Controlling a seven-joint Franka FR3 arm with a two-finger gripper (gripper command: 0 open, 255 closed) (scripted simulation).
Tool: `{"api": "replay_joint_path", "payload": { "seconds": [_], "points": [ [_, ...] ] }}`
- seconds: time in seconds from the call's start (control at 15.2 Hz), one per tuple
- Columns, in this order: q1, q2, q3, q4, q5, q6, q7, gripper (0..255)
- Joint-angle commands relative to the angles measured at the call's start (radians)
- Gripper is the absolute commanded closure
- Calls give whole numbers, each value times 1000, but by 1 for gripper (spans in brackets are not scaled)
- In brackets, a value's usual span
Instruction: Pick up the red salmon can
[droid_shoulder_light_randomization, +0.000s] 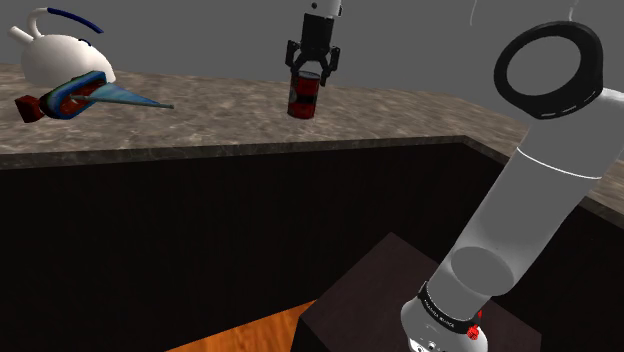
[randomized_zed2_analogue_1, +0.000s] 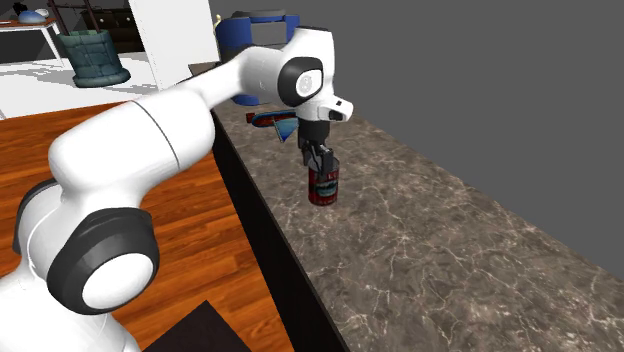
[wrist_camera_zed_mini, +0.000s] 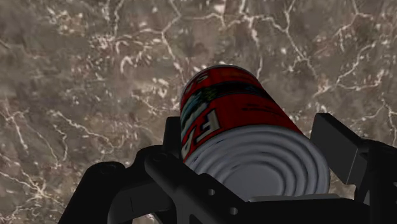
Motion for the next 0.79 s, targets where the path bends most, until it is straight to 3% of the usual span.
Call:
{"api": "replay_joint_path", "payload": {
  "seconds": [0.0,0.59,0.73],
  "points": [
    [0,12,0,45,-1,-32,-1,255],
    [3,90,2,278,-6,-188,1,255],
    [3,92,2,282,-6,-190,1,255]
  ]
}}
